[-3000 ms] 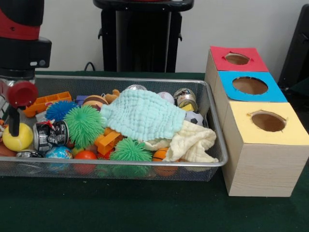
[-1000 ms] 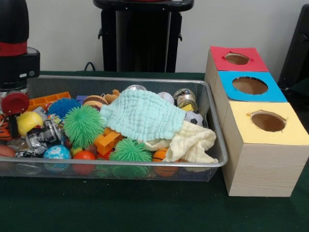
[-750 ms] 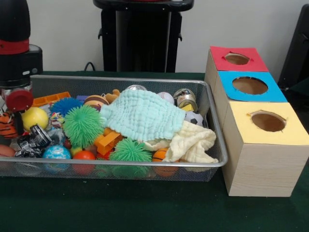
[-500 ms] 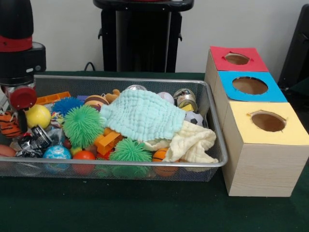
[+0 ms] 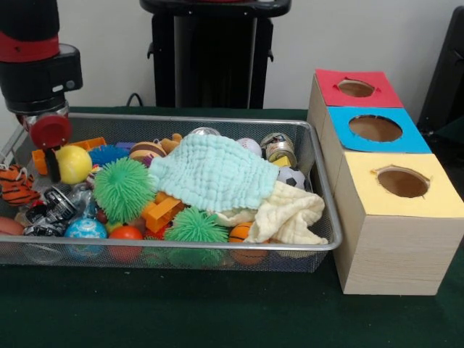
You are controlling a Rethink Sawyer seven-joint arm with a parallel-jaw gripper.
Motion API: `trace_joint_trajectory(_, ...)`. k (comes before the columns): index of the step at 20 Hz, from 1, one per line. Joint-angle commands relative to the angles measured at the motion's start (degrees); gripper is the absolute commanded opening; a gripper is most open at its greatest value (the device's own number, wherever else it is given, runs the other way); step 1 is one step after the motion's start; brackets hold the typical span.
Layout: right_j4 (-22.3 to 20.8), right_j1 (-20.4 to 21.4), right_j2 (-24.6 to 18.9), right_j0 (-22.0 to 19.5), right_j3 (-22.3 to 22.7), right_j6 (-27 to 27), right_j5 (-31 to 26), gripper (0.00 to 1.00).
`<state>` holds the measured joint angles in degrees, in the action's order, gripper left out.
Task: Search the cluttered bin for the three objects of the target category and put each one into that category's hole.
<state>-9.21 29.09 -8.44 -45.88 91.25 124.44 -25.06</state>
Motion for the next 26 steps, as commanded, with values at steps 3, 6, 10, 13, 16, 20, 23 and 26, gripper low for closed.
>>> trace_joint_trajectory(3,2.5,-0.2,-0.8,2.0,9.9,3.2,-11.5,0.00)
trace_joint_trajectory(6,2.8,0.5,-0.8,2.2,10.8,3.9,-9.7,0.00)
trace_joint_trajectory(10,-3.1,0.1,-2.9,1.1,7.2,2.3,10.2,0.00)
trace_joint_trajectory(13,-5.6,-0.2,-3.0,1.0,2.6,1.0,16.0,0.00)
trace_joint_trajectory(16,-6.6,0.8,-3.4,0.7,0.8,0.3,17.6,0.00)
trace_joint_trajectory(20,-6.0,2.0,-3.5,1.3,-0.9,0.1,16.8,0.00)
trace_joint_trajectory(23,-5.5,2.7,-3.5,1.7,-1.4,-0.2,15.3,0.00)
trace_joint_trajectory(26,-5.2,2.7,-3.4,2.2,-1.5,0.1,14.9,0.00)
